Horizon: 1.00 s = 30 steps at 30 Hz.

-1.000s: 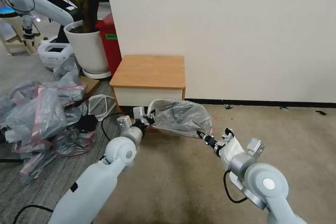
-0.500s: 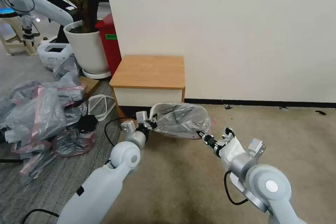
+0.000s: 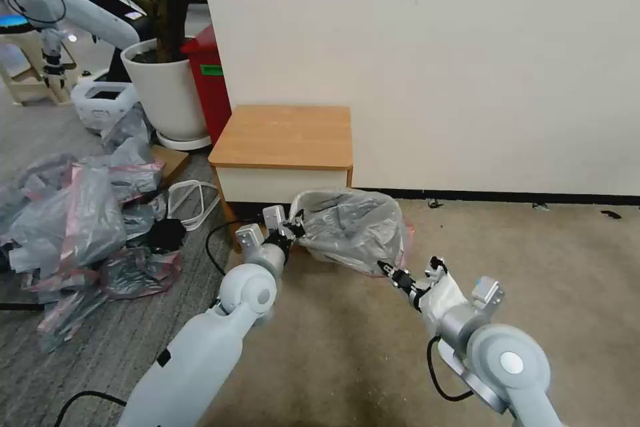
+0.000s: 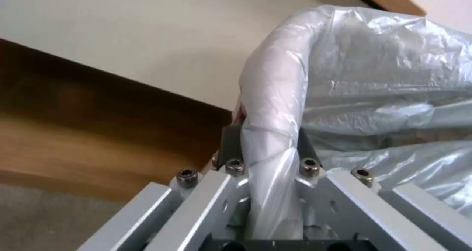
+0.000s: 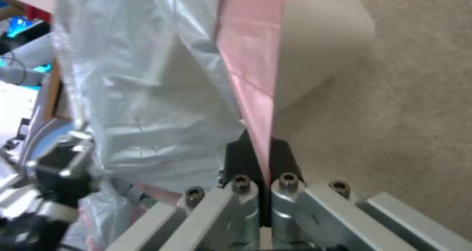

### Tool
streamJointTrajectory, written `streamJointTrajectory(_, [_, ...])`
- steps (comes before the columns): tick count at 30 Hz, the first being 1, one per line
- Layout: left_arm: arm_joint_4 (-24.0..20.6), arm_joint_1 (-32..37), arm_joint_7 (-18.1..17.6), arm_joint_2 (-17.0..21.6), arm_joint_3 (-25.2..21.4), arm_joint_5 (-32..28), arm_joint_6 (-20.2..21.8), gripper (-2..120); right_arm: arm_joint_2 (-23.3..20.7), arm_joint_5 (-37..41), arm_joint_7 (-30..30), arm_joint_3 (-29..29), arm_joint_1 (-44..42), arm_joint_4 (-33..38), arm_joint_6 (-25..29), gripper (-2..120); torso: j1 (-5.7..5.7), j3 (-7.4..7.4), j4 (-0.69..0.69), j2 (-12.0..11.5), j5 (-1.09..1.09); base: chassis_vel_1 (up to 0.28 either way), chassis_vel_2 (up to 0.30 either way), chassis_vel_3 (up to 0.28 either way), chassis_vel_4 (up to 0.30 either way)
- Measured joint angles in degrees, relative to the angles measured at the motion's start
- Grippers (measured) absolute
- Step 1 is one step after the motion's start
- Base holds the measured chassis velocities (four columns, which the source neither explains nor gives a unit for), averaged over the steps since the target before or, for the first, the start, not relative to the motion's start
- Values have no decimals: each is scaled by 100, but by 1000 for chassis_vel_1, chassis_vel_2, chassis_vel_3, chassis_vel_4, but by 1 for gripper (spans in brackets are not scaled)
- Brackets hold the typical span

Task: Pick up the garbage bag from the table and place it over the trash can.

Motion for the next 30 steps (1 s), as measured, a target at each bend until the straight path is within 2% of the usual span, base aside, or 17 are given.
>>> streamJointTrajectory(14, [-466, 399, 29, 251, -162, -302, 295, 3, -7, -236, -139, -12, 224, -714, 86, 0, 0, 0, 1, 0, 0, 0, 0, 0, 0])
streamJointTrajectory(30, [-594, 631, 40, 290, -233, -408, 388, 3, -54, -483, -200, -73, 258, -857, 99, 0, 0, 0, 1, 0, 0, 0, 0, 0, 0])
